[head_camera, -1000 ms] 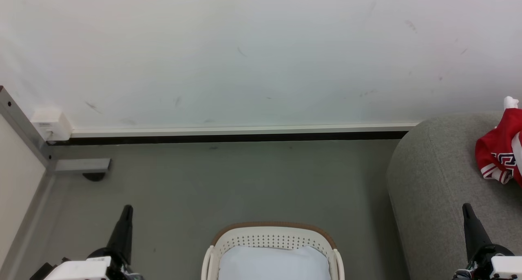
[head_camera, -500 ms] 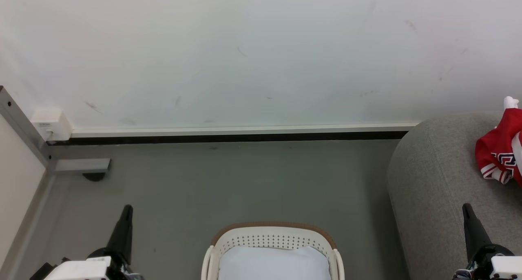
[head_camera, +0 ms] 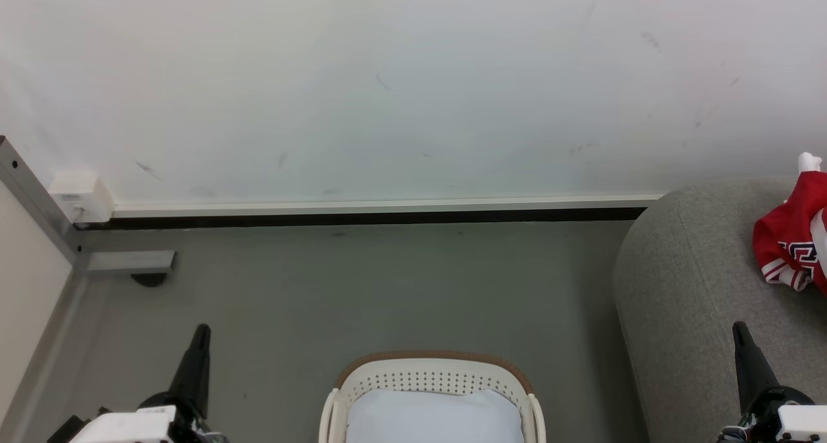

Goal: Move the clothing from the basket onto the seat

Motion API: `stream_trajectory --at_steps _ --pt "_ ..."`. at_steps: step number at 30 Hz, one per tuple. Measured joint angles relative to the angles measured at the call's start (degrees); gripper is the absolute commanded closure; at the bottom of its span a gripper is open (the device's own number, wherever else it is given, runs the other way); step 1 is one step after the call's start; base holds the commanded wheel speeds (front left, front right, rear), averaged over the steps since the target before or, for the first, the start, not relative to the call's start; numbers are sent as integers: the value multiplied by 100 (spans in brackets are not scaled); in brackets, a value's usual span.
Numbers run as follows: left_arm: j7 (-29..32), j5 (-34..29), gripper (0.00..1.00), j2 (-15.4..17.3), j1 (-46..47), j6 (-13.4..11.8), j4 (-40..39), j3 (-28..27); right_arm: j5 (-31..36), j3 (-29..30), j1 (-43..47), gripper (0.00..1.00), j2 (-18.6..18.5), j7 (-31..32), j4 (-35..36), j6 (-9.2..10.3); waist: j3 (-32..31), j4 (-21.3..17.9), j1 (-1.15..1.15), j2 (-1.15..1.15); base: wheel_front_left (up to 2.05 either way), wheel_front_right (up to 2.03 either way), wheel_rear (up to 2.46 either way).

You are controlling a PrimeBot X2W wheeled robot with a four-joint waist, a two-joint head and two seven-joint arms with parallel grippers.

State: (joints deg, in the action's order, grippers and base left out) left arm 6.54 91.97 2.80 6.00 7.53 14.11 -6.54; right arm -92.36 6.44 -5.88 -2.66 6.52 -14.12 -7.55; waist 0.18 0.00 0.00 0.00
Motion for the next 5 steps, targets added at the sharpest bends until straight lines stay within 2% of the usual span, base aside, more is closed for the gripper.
stream_trajectory --at_steps 5 --pt "0 0 100 0 1 0 0 0 0 0 0 100 0 0 0 0 0 0 0 0 0 0 0"
